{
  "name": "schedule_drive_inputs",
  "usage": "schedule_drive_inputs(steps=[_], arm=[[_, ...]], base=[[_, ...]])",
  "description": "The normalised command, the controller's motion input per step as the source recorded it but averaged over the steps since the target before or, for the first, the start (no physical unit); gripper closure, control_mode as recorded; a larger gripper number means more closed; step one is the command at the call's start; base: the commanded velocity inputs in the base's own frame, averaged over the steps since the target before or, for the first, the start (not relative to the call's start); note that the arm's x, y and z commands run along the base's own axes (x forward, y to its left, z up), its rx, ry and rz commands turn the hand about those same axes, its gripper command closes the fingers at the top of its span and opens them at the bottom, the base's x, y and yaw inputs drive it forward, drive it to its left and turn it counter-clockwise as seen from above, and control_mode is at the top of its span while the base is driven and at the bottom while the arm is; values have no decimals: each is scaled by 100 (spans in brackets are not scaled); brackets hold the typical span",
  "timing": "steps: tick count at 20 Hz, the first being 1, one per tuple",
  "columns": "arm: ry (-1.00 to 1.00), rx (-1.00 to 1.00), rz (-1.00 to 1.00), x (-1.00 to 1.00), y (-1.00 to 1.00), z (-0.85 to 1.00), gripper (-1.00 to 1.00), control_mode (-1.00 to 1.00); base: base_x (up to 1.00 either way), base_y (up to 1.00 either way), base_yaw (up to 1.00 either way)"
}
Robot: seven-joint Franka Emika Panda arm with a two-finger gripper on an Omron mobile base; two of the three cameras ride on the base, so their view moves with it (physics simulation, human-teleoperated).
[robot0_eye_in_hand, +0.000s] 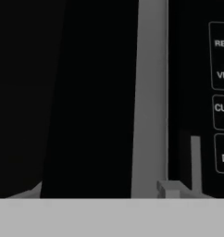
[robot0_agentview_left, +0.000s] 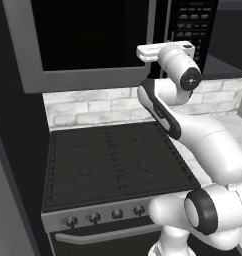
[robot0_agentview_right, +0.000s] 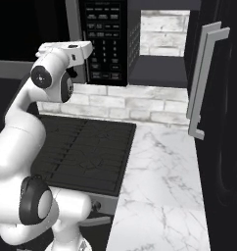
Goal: The microwave is finished heating the steak and lime. Take the bowl containing the food and place it on the dining counter.
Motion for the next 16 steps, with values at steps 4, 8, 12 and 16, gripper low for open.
schedule_drive_inputs(steps=[4, 8, 12, 16], arm=[[0, 0, 0, 0, 0, 0, 100, -100], [0, 4, 0, -24, 0, 9, 100, -100], [0, 5, 0, -59, 4, 27, 100, -100], [0, 8, 0, -88, 13, 34, 100, -100]], base=[[0, 0, 0], [0, 0, 0], [0, 0, 0], [0, 0, 0]])
